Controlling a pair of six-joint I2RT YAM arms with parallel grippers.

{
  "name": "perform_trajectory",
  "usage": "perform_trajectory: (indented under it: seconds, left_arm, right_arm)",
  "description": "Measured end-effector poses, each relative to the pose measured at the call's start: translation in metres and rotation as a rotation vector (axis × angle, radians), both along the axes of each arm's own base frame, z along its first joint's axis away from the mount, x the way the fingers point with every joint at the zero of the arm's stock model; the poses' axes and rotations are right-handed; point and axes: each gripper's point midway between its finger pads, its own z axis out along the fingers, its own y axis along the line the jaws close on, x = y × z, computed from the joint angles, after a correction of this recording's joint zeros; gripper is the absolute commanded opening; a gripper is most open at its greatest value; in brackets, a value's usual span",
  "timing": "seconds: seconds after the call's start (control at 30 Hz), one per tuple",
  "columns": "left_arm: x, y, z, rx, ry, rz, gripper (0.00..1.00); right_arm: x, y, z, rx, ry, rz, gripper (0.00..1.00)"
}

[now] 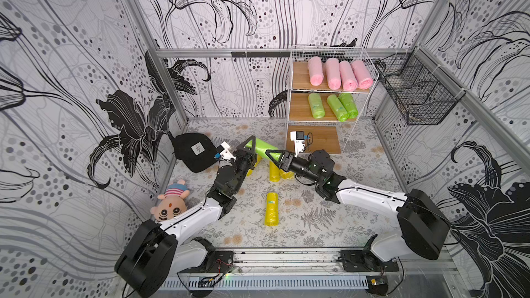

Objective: Sort the rolls of trash bags by color and place them on the shelf
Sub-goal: Pick up the roll of trash bags from the center of the board.

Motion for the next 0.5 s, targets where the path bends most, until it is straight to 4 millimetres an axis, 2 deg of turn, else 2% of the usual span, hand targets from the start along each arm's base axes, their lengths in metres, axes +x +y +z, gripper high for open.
perform_trajectory:
  seconds: [0.13, 0.27, 0.5]
  left_arm:
    - [0.0, -0.001, 0.0, -0.009, 0.002, -0.004, 0.55]
    - [-0.002, -0.003, -0.001, 0.001, 0.006, -0.009, 0.72]
    - [-0.008, 0.005, -0.01, 0.116, 0.053, 0.023, 0.78]
  right_arm:
    - [0.0, -0.002, 0.001, -0.016, -0.012, -0.019, 0.36]
    - [0.002, -0.013, 0.006, -0.052, -0.037, -0.074, 0.35]
    - [0.004, -0.051, 0.022, -0.172, -0.11, -0.218, 0.34]
